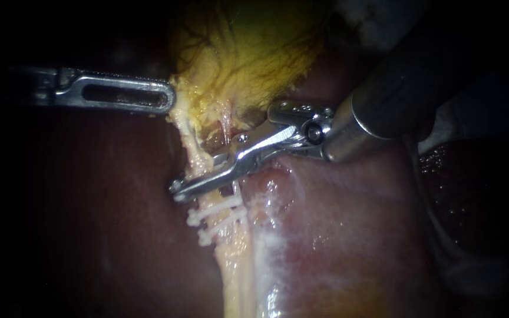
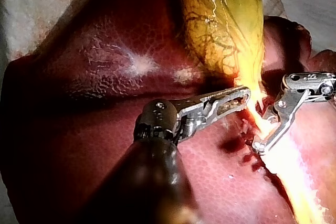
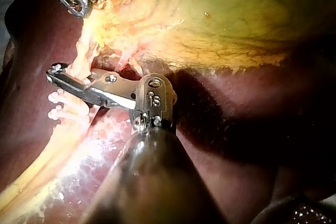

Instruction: Going back third clip left tube

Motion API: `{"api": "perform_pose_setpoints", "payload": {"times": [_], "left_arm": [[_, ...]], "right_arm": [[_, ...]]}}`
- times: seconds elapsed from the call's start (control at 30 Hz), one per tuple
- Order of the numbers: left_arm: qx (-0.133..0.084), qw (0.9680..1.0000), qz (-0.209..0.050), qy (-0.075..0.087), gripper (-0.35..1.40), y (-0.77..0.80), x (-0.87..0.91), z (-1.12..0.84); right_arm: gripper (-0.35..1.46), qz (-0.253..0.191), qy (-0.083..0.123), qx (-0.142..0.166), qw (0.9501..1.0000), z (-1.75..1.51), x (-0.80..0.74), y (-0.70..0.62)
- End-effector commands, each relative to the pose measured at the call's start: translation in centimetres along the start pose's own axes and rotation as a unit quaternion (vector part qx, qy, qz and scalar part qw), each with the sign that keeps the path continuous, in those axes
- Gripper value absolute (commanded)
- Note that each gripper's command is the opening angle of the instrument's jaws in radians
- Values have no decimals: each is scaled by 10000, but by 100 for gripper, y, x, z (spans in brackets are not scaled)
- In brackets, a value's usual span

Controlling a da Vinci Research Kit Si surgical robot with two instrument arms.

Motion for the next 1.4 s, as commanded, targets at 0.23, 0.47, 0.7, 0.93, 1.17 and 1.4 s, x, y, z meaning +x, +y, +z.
{"api": "perform_pose_setpoints", "payload": {"times": [0.23,0.47,0.7,0.93,1.17,1.4], "left_arm": [[-1,10000,0,0,-35,0,0,0],[2,10000,0,2,-35,0,0,-1],[2,10000,1,2,-35,1,0,-1],[5,10000,4,3,-35,1,1,-3],[5,10000,6,4,-35,1,1,-3],[9,10000,7,6,-35,2,2,-5]], "right_arm": [[-33,29,5,-6,10000,-1,1,3],[41,-250,122,-301,9992,3,-3,2],[58,-1048,279,-1386,9844,12,-16,-4],[60,-1865,-49,-1976,9624,3,-25,-21],[60,-2322,-236,-2218,9468,-28,-34,-42],[60,-2676,-467,-2539,9283,-62,-30,-79]]}}
